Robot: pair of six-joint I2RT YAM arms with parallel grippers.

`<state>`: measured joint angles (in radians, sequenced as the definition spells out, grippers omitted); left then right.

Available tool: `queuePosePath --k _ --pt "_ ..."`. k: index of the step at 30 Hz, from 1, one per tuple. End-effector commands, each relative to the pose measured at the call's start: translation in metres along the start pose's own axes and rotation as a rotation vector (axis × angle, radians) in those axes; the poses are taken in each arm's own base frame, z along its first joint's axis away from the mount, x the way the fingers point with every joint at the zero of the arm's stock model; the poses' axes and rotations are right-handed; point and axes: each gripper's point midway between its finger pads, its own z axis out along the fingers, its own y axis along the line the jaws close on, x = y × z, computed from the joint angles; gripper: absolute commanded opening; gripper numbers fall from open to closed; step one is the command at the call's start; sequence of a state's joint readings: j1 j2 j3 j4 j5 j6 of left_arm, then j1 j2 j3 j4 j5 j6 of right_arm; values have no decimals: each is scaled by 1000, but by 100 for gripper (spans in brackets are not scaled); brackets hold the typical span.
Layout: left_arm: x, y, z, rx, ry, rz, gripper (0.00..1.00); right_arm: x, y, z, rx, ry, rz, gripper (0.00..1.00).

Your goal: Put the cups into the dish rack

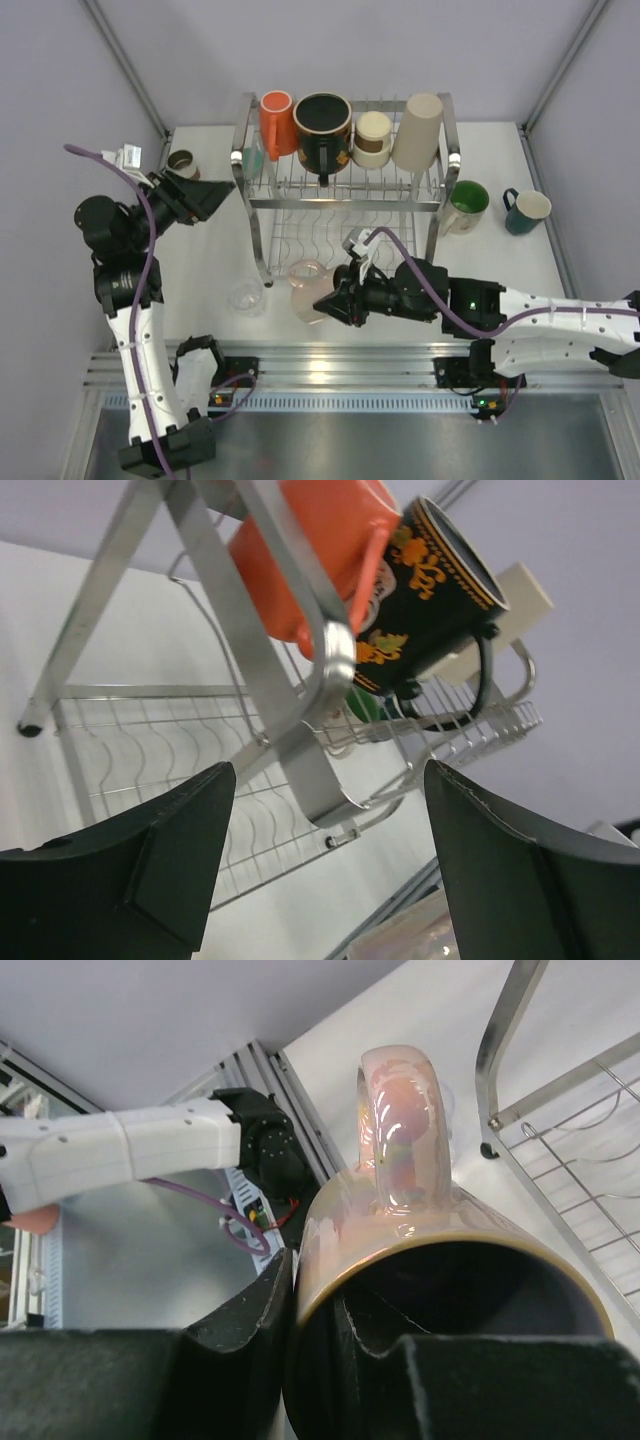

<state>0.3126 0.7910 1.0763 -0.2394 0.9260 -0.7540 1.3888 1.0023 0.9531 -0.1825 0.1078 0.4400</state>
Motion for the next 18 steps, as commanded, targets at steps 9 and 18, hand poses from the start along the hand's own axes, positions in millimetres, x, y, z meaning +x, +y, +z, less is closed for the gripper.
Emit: queuePosePath --k 9,18 --pt "43 -34 -20 184 39 16 81 -113 37 -27 -176 -495 120 0" --pt "60 -26 -28 135 37 19 80 -129 34 -45 -172 -575 157 0"
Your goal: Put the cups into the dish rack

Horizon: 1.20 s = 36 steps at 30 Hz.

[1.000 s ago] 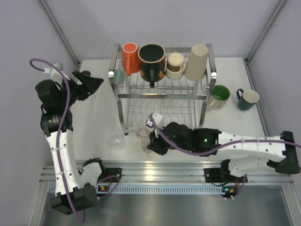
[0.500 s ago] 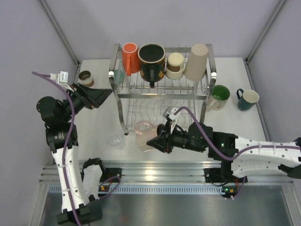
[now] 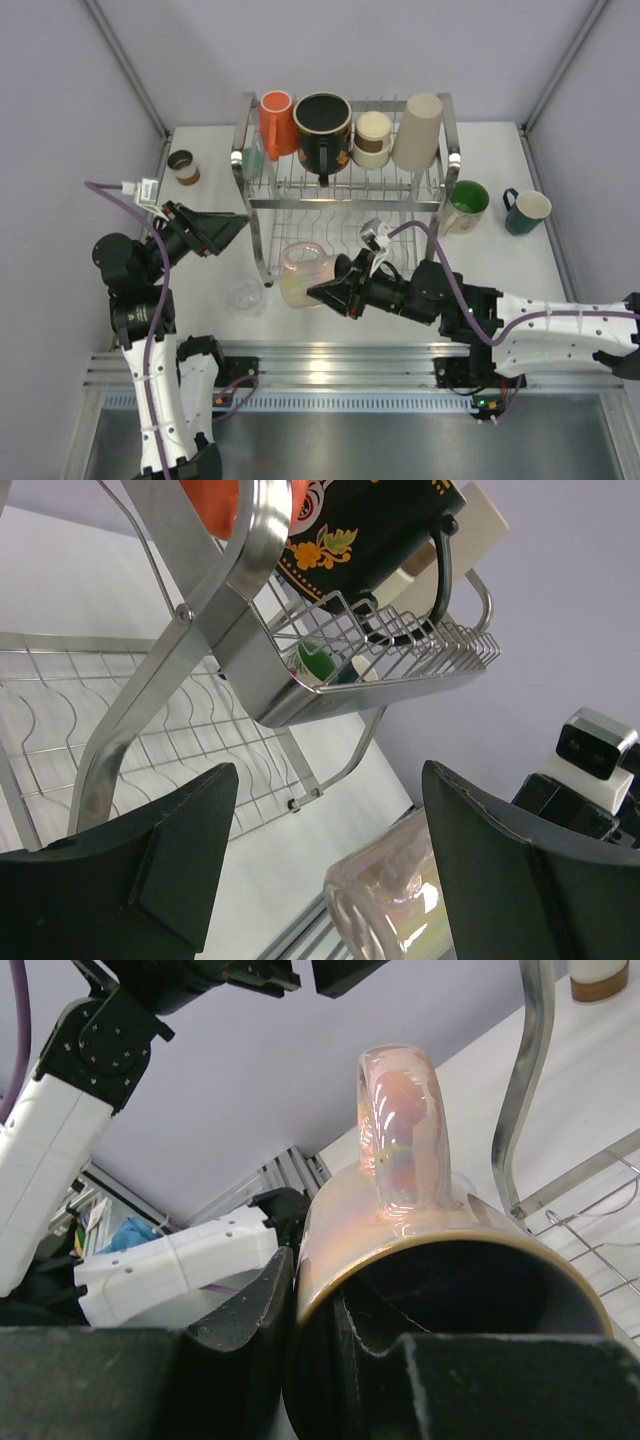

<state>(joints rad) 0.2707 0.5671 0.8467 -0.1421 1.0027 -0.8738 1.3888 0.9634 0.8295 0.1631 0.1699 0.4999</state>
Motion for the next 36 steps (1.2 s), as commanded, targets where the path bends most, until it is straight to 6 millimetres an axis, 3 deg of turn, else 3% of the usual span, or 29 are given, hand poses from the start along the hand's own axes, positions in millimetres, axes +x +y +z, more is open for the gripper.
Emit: queuePosePath --k 1,7,15,20,22,24,28,32,35,36 --pt "4 -9 -5 23 -3 83 81 -106 38 -29 -115 -336 64 0" --pt "0 -38 -8 83 10 105 87 -146 55 -44 -137 -402 30 0" --pt "-50 -76 -9 66 -153 83 98 -198 87 -48 -198 -483 -56 0" --pt "-72 -126 -9 249 -152 85 98 -228 94 -56 -190 -557 -90 0" --pt "-78 -133 -8 264 -140 127 98 -246 99 -64 -191 -625 -111 0" --pt "-86 -154 -12 293 -140 173 98 -269 106 -72 -187 -674 -125 0" --pt "-102 -175 -10 333 -114 185 98 -291 122 -68 -214 -708 -172 0" --pt "-132 -178 11 355 -97 143 98 -306 125 -61 -180 -720 -220 0" --pt "-139 -188 22 406 -75 146 98 -318 119 -51 -138 -720 -241 0" --pt "-139 -186 37 438 -54 123 98 -323 123 -48 -166 -719 -227 0"
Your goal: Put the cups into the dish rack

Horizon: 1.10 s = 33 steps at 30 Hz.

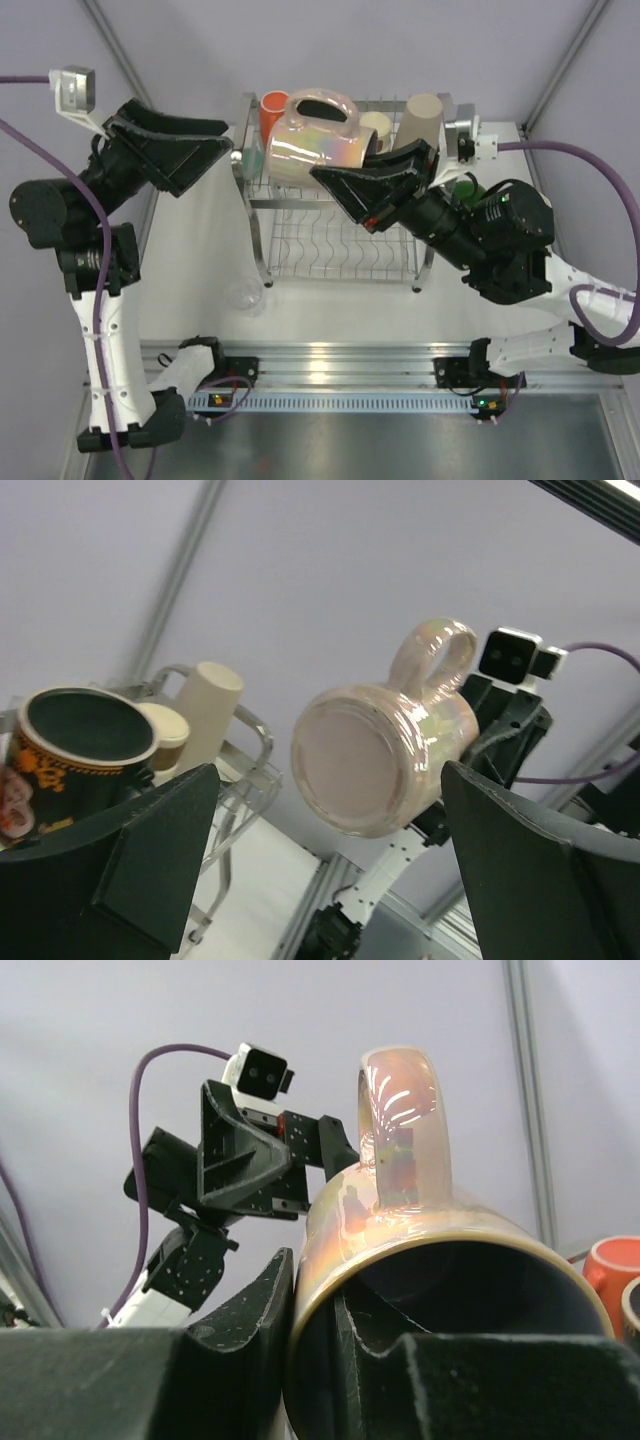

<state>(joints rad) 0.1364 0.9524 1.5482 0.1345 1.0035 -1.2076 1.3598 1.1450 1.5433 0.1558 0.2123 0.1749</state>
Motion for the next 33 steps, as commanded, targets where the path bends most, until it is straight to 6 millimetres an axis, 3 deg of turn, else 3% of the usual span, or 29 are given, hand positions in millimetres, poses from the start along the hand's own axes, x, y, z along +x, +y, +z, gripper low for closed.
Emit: queuePosePath --k 1,2,4,5,8,10,12,14,19,25,29,30,32,33 --pt "-3 5 30 90 25 -19 98 -81 3 10 -43 -216 7 0" --pt "2 -3 37 138 47 -6 98 -87 -12 13 -17 -229 -11 0" --pt "15 2 52 180 99 -51 98 -94 -16 19 -45 -236 19 0" --pt "17 5 54 177 97 -56 98 -102 -29 20 -25 -252 3 0" --pt "20 7 58 175 66 -25 98 -110 -31 21 -75 -271 12 0" --pt "19 -7 58 233 21 6 98 -111 -21 20 -142 -294 5 0" --pt "18 -19 58 282 -13 -7 98 -100 -17 23 -189 -289 8 0" --pt "13 -25 62 318 -54 -22 98 -103 -11 24 -239 -328 1 0" --pt "10 -25 65 311 -102 -8 98 -93 -12 32 -252 -313 -15 0" --pt "20 -31 57 329 -52 123 98 -91 -17 18 -215 -261 -16 0" --pt "28 -12 53 213 -28 213 98 -71 -27 1 -165 -147 -150 0" --pt "27 -11 53 202 -30 208 98 -57 -30 0 -161 -82 -162 0" --pt "29 -16 50 223 -22 205 98 -56 -25 -3 -188 -51 -193 0" --pt "33 -19 49 245 -8 208 98 -44 -22 -3 -219 2 -186 0"
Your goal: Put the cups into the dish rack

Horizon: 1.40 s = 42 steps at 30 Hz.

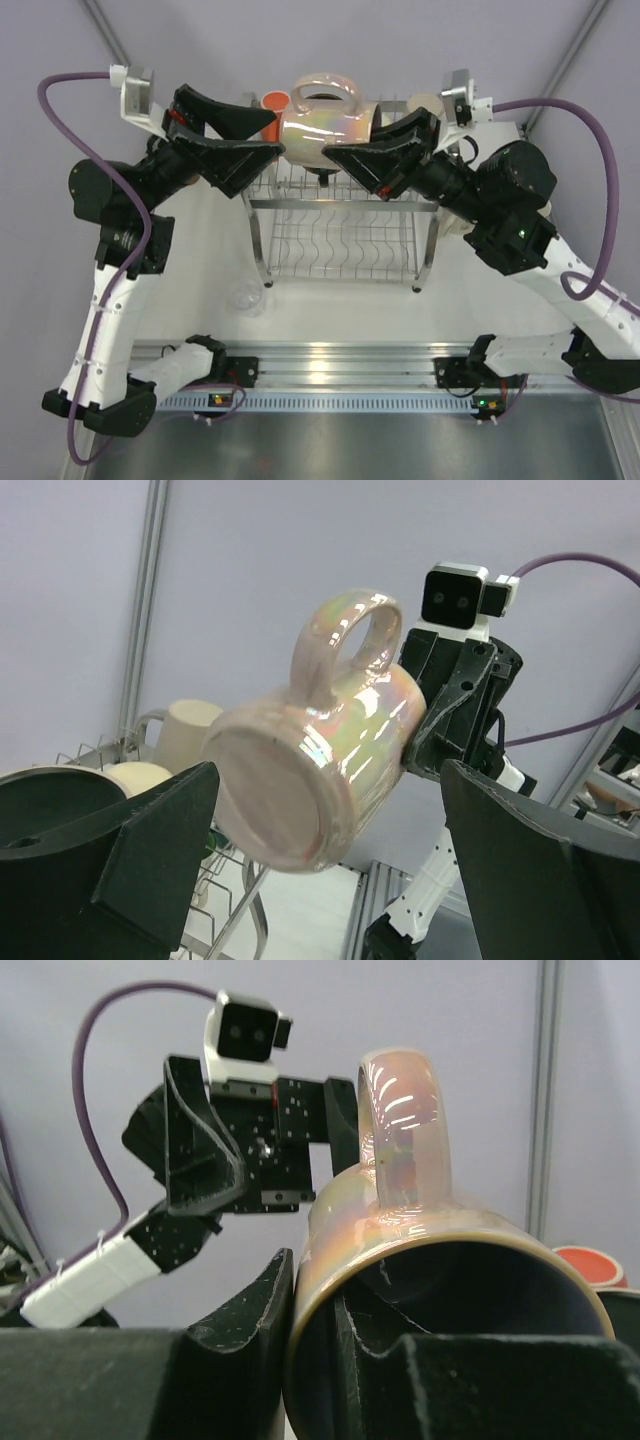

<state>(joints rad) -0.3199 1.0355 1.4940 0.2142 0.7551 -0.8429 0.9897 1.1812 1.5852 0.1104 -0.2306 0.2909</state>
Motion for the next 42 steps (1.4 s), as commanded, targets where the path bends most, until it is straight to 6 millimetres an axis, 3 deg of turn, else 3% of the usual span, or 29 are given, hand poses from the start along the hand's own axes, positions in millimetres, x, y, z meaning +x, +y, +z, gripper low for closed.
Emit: queuePosePath --k 1,4,10,14,19,31,34,35,37,42 --pt "-3 -15 -4 50 7 94 98 -40 28 -11 -119 -49 -115 0" --pt "2 -18 -5 74 32 110 98 -37 45 -15 -209 -25 -79 0" --pt "11 -15 -7 74 55 70 92 -18 57 -19 -286 14 2 0" --pt "18 -18 -12 80 69 68 69 -9 58 -17 -306 31 42 0" --pt "26 -22 -20 86 80 65 49 5 55 -16 -300 56 71 0" --pt "49 -19 -31 84 127 -3 45 22 58 -11 -342 73 155 0" --pt "53 -20 -32 91 144 -24 32 28 58 -10 -350 80 180 0" --pt "55 -19 -33 88 145 -30 16 30 58 -10 -350 84 186 0" --pt "54 -16 -33 66 128 -50 0 38 57 -12 -347 103 199 0" --pt "52 -14 -37 8 104 -97 0 60 46 -17 -291 161 205 1"
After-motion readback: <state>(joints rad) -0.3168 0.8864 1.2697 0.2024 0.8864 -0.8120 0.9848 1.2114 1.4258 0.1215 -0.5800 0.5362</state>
